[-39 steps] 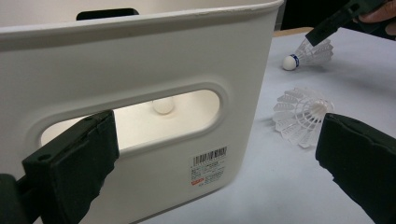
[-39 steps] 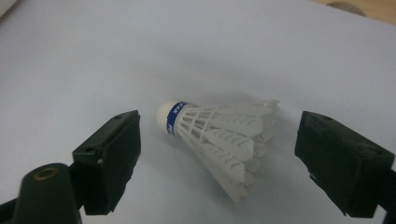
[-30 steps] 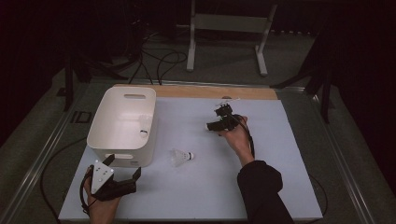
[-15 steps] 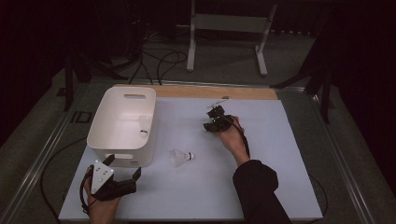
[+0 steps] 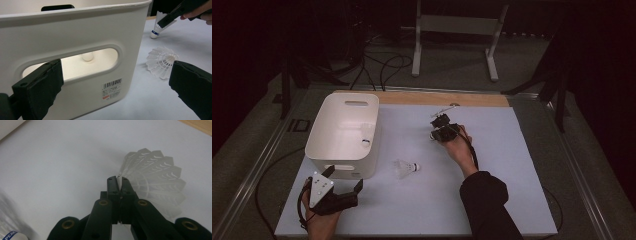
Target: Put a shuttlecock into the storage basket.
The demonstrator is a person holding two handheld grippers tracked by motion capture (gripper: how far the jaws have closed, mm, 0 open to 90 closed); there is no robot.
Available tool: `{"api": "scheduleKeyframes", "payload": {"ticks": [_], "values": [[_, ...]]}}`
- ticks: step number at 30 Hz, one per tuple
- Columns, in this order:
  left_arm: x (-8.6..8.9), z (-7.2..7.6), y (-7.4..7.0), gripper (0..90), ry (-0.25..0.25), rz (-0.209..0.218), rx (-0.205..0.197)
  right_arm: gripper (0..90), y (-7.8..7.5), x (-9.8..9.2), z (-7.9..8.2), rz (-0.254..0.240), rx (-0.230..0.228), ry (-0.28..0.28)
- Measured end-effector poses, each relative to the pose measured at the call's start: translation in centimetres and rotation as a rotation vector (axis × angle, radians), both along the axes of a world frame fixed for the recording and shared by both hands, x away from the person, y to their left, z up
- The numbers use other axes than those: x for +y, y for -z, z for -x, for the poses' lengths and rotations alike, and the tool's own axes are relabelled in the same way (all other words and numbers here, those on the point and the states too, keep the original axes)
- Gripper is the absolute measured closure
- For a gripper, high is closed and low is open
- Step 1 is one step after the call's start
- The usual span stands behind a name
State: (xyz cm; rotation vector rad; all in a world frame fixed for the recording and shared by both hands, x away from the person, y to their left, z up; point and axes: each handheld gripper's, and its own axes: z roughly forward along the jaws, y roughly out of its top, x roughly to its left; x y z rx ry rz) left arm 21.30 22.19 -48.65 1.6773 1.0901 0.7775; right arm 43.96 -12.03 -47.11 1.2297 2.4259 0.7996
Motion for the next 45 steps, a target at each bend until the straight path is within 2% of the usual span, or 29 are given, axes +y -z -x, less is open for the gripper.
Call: {"api": "scheduleKeyframes", "payload": {"ticks": [12, 38, 45], "values": [[0.0, 0.0, 0.0, 0.0, 0.000, -0.001, 0.000, 89.0, -0.5, 0.1, 0.3, 0.013, -0.024, -0.011], [0.0, 0.0, 0.0, 0.0, 0.000, -0.002, -0.001, 89.0, -2.1, 1.0, 1.4, 0.007, -0.064, -0.032], [0.0, 0.0, 0.0, 0.0, 0.000, -0.003, 0.000, 89.1, -3.1, 1.6, 1.6, 0.007, -0.085, -0.048]]}}
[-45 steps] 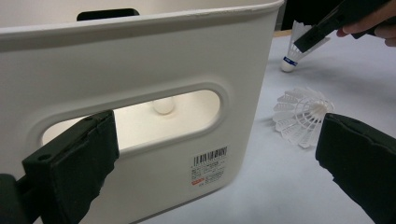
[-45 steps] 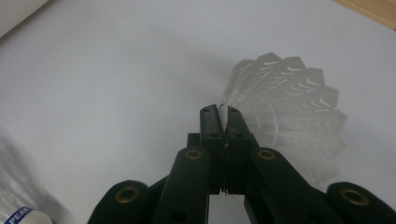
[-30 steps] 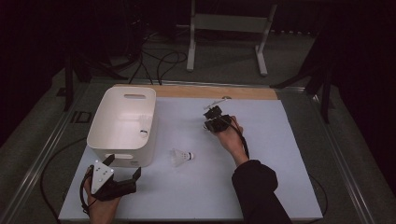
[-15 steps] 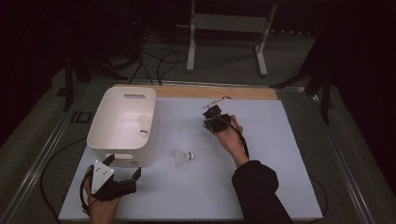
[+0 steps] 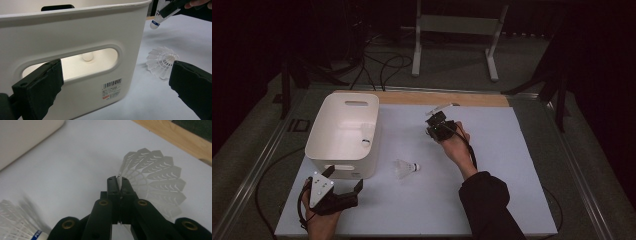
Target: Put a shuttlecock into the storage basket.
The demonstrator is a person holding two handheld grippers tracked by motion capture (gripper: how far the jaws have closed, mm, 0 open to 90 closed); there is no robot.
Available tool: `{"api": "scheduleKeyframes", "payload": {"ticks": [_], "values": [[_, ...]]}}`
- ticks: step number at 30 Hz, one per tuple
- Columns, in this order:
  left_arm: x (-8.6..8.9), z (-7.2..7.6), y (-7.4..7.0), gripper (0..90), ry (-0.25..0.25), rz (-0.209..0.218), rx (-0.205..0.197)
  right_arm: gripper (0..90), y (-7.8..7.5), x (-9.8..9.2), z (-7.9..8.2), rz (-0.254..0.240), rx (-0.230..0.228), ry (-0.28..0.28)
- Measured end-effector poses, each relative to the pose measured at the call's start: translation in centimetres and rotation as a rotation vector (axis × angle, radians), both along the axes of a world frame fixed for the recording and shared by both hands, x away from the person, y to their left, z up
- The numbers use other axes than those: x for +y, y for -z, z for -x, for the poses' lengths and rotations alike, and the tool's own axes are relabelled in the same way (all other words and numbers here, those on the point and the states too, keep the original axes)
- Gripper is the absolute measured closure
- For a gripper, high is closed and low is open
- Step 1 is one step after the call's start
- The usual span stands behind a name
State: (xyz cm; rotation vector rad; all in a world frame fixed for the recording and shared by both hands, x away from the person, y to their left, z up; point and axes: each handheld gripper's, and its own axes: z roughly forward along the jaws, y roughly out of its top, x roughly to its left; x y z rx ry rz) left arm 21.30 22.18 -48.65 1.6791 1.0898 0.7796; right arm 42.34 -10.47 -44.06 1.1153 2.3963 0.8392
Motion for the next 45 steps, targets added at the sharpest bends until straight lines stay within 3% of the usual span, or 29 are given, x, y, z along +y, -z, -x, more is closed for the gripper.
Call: {"api": "scheduleKeyframes", "payload": {"ticks": [45], "values": [[-0.1, 0.0, 0.0, 0.0, -0.001, 0.004, -0.001, 89.1, -3.6, 2.0, 1.2, -0.035, -0.072, -0.039]]}}
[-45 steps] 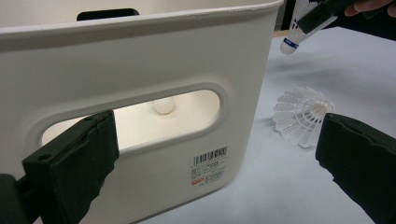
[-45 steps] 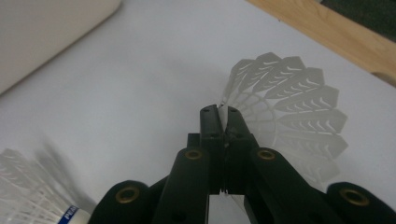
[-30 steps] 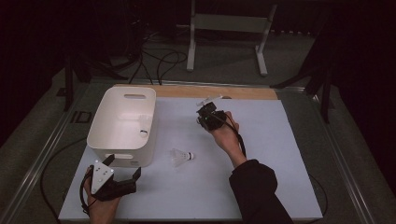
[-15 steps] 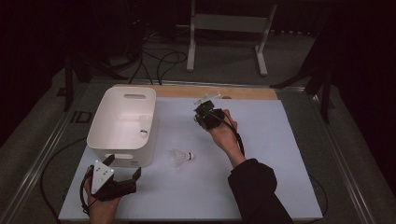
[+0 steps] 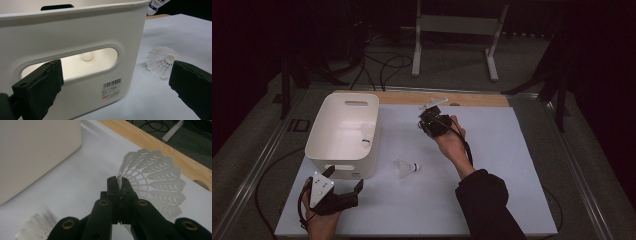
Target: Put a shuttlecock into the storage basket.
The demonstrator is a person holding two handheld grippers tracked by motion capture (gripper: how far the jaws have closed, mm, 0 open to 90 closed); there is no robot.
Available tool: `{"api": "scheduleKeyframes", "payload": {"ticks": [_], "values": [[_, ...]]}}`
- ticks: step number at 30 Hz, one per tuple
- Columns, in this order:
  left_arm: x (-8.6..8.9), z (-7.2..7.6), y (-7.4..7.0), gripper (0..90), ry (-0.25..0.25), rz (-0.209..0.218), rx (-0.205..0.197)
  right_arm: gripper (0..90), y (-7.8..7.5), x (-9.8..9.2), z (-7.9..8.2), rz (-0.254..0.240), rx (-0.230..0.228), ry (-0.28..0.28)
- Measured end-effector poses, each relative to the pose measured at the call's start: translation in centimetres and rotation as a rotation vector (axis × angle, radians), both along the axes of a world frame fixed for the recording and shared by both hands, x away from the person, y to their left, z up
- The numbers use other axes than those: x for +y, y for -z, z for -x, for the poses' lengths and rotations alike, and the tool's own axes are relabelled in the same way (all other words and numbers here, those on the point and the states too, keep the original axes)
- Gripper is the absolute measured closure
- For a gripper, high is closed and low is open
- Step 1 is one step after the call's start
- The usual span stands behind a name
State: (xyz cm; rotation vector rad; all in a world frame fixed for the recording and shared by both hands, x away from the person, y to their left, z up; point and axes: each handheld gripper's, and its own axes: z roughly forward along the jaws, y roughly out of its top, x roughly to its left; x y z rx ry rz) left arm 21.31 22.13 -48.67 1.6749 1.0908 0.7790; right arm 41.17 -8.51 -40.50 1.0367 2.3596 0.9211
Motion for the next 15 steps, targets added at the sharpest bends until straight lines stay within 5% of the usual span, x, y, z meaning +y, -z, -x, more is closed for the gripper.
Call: {"api": "scheduleKeyframes", "payload": {"ticks": [15], "values": [[0.03, 0.01, -0.02, 0.0, 0.001, -0.004, 0.001, 89.1, -0.79, 0.82, 0.24, -0.009, -0.018, -0.013]]}}
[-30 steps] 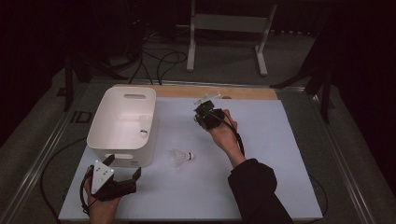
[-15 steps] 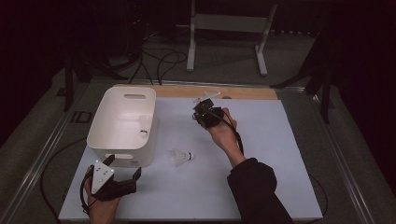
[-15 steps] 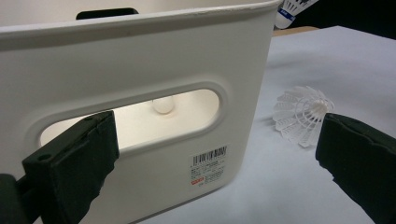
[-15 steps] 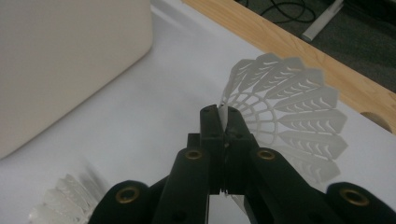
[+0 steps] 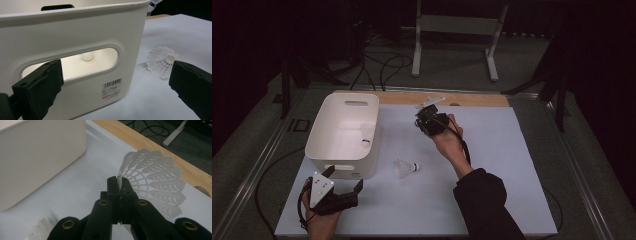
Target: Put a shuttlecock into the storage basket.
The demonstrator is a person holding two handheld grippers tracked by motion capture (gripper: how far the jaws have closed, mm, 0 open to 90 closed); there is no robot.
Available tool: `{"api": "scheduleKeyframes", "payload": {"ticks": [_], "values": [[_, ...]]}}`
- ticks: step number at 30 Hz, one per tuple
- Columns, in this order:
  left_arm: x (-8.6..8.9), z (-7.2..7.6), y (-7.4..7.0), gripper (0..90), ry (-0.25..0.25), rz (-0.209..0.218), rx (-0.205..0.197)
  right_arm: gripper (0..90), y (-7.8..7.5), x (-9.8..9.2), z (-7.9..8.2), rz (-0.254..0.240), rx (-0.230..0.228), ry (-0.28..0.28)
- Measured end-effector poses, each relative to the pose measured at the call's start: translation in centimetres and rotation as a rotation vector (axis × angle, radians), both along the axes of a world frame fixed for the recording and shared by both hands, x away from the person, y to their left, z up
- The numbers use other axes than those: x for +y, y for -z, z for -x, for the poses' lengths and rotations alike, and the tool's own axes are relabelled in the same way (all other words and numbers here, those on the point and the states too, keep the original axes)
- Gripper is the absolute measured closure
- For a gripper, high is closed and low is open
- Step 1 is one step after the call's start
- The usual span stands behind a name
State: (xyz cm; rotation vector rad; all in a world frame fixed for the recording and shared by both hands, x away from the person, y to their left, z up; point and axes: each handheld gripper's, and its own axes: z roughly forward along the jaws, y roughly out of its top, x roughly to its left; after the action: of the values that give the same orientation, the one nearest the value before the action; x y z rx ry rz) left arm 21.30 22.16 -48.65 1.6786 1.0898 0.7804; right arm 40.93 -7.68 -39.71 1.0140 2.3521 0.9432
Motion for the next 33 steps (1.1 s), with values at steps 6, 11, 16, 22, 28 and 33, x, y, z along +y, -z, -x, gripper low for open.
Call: {"api": "scheduleKeyframes", "payload": {"ticks": [6, 11, 16, 22, 28, 33], "values": [[0.0, 0.0, 0.0, 0.0, -0.001, 0.000, 0.000, 89.2, -0.4, 0.3, 0.1, -0.003, -0.007, -0.006], [0.0, 0.0, 0.0, 0.0, -0.001, 0.000, 0.000, 89.2, -0.8, 0.6, 0.2, -0.003, -0.018, -0.014], [0.0, 0.0, 0.0, 0.0, -0.001, 0.000, 0.000, 89.2, -1.1, 0.9, 0.2, -0.005, -0.026, -0.021], [0.0, 0.0, 0.0, 0.0, 0.000, -0.002, -0.001, 89.2, -1.4, 1.4, 0.3, -0.006, -0.030, -0.027], [0.0, 0.0, 0.0, 0.0, -0.002, -0.001, -0.001, 89.2, -1.7, 1.8, 0.3, 0.002, -0.036, -0.034], [0.0, 0.0, 0.0, 0.0, -0.002, 0.002, 0.000, 89.2, -2.0, 2.2, 0.4, 0.000, -0.044, -0.041]]}}
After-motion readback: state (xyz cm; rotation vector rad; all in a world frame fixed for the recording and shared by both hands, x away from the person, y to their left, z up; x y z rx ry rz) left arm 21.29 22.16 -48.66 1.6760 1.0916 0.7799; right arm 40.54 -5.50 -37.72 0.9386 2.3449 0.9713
